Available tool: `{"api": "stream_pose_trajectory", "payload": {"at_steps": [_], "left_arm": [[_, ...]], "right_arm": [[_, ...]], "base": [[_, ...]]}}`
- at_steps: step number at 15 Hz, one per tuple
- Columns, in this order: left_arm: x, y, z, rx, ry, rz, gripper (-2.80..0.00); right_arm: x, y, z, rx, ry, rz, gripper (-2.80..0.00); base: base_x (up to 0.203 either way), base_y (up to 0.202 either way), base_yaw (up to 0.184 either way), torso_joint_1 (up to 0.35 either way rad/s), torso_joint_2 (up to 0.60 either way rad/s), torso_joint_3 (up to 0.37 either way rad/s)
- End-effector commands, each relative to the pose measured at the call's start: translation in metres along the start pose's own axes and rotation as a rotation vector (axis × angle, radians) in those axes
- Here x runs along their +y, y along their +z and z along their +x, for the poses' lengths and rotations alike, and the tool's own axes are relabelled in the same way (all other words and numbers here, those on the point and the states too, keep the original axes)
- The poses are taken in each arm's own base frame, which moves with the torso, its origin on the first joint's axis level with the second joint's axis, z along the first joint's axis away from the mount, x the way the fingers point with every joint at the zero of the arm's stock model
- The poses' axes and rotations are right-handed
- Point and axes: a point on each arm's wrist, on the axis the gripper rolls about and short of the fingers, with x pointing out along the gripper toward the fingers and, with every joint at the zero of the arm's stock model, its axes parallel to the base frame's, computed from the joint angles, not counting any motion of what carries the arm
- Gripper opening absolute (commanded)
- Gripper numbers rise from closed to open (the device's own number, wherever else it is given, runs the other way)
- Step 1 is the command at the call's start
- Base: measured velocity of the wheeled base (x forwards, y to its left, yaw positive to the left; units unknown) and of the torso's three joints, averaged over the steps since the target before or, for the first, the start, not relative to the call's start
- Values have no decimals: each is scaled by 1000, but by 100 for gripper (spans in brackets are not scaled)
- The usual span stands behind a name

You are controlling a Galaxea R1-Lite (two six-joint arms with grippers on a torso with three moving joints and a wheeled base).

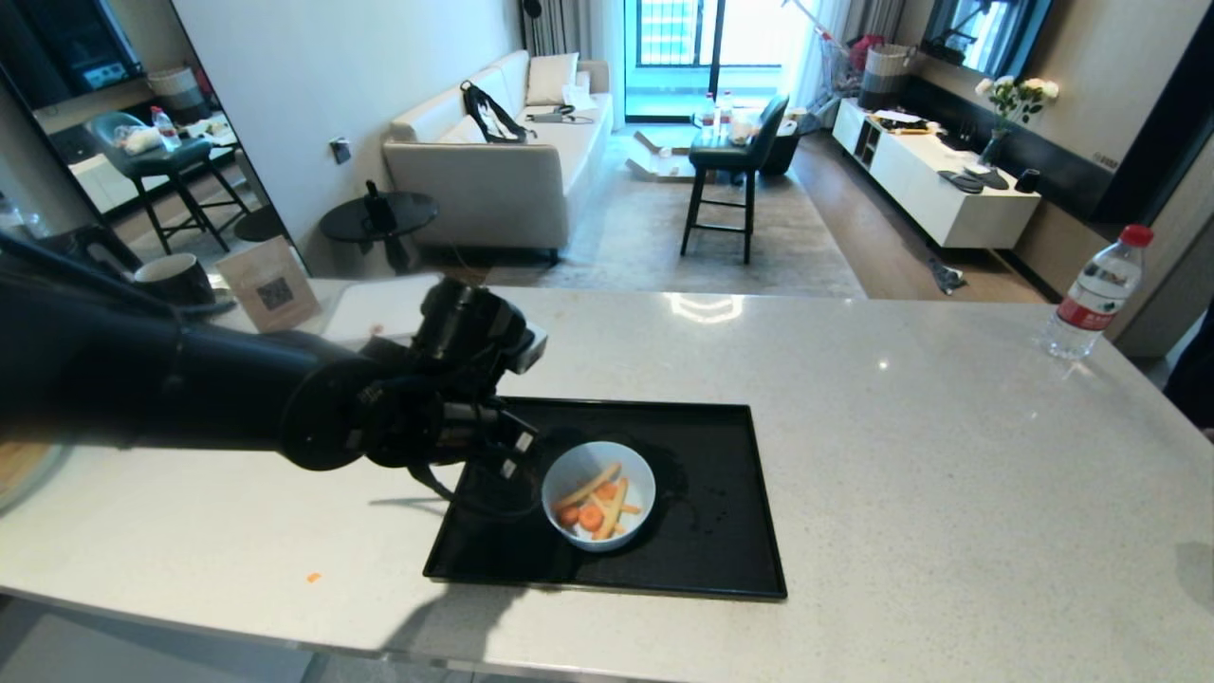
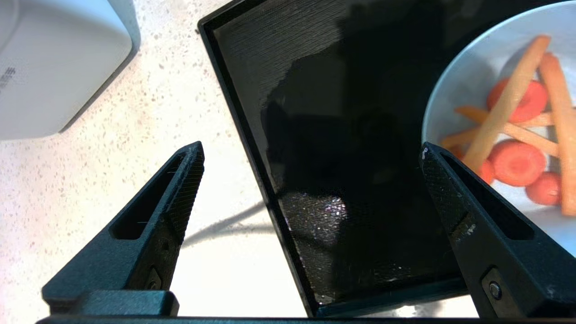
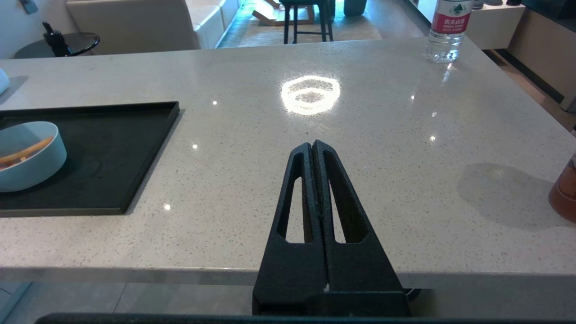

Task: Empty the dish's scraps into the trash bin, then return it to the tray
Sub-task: Pick up the bowl with leftover food

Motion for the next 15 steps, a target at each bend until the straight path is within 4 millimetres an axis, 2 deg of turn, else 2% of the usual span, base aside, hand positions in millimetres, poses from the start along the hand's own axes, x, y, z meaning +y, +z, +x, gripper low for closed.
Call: {"api": "stream_pose_trajectory", "payload": {"at_steps": [1, 7, 10, 15], "left_arm": [[-3, 2, -5, -12, -7, 7, 0], [-22, 4, -7, -1, -46, 39, 0], [-26, 5, 5, 13, -45, 44, 0], [-34, 8, 36, 5, -35, 36, 0]], "right_arm": [[0, 0, 0, -1, -1, -1, -280], [0, 0, 0, -1, -1, -1, -280], [0, 0, 0, -1, -1, 0, -280], [0, 0, 0, -1, -1, 0, -280]], "base": [[0, 0, 0, 0, 0, 0], [0, 0, 0, 0, 0, 0], [0, 0, 0, 0, 0, 0], [0, 0, 0, 0, 0, 0]]}}
